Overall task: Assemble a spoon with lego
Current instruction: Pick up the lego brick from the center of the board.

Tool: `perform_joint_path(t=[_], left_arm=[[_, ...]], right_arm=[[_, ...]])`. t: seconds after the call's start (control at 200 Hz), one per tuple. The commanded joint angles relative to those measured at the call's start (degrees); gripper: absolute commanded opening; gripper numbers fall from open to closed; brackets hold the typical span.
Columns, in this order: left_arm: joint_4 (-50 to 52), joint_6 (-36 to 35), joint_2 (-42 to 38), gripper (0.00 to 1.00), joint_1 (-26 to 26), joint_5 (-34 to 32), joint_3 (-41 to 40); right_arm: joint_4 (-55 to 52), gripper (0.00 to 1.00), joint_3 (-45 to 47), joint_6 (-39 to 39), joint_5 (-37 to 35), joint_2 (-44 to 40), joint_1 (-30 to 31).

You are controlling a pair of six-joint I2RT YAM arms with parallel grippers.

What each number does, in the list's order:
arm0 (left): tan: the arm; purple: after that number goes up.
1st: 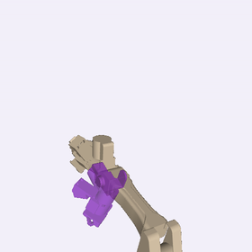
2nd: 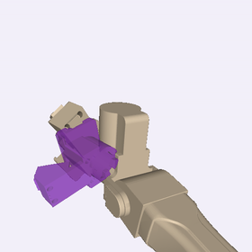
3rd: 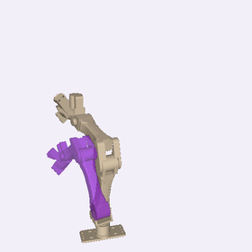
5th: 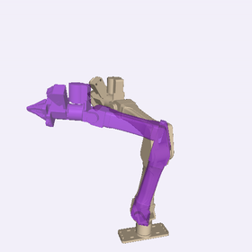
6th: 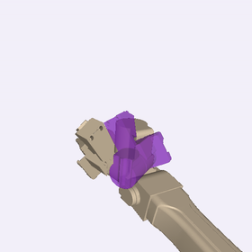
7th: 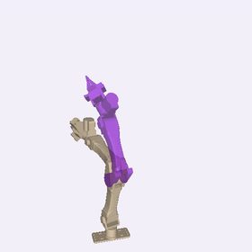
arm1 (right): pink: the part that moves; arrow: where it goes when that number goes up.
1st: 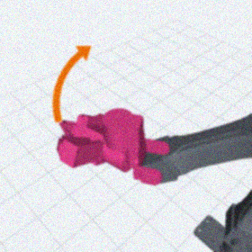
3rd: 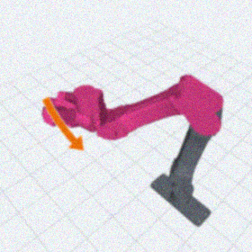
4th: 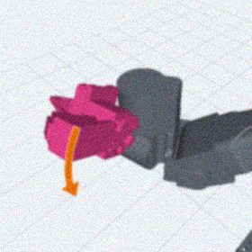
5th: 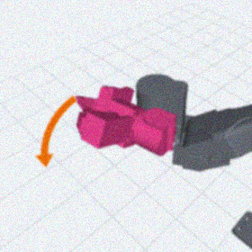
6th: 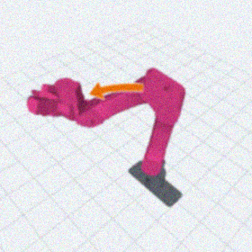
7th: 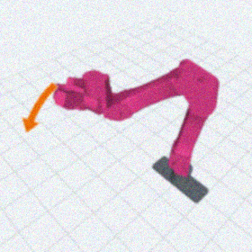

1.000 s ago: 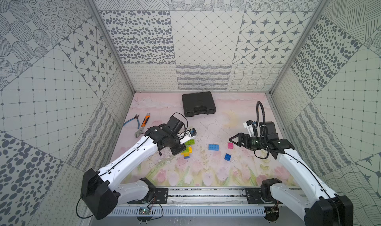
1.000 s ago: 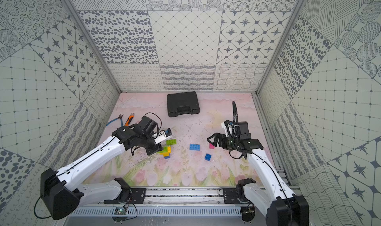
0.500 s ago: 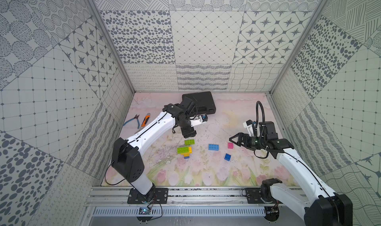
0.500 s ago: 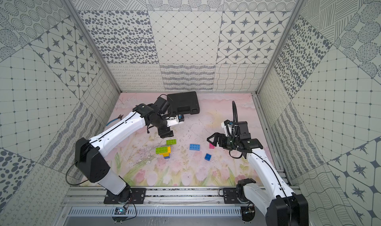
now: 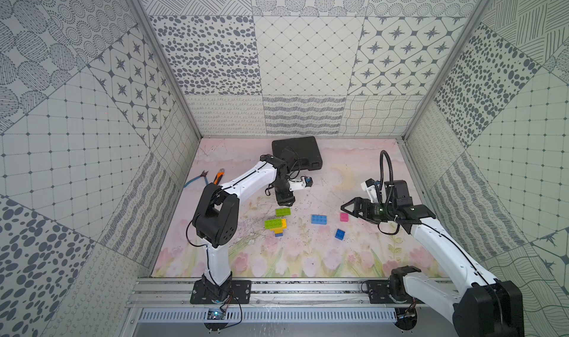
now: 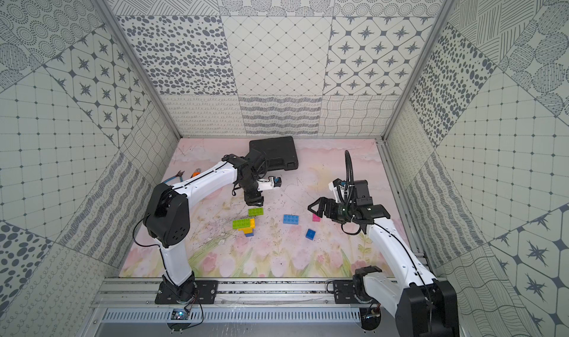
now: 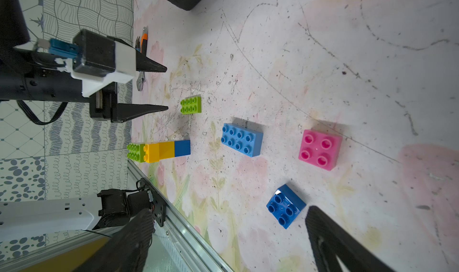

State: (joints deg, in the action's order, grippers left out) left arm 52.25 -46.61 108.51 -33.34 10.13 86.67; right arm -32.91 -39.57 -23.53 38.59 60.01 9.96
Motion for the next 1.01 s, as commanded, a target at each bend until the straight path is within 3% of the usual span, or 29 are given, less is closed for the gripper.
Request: perform_joint_path(t=[0.0,0.315,1.0], left_arm=[[-3.85,-1.08,-0.26,0.66,0.61,0.56,-3.67],[-12.09,1.11,-2.1,0.64,0.57,-2.24,-10.82],[-13.12,2.67,-2.48,0.62,0.3,-3.1,-14.9]], right_arm=[[2.32,0.98,0.3,1.16,0.87,0.68,0.16],[2.14,0.98,0.45,1.2,0.31,0.24,0.16],[2.23,0.98,0.25,1.22,-0.09,0.74,0.15]])
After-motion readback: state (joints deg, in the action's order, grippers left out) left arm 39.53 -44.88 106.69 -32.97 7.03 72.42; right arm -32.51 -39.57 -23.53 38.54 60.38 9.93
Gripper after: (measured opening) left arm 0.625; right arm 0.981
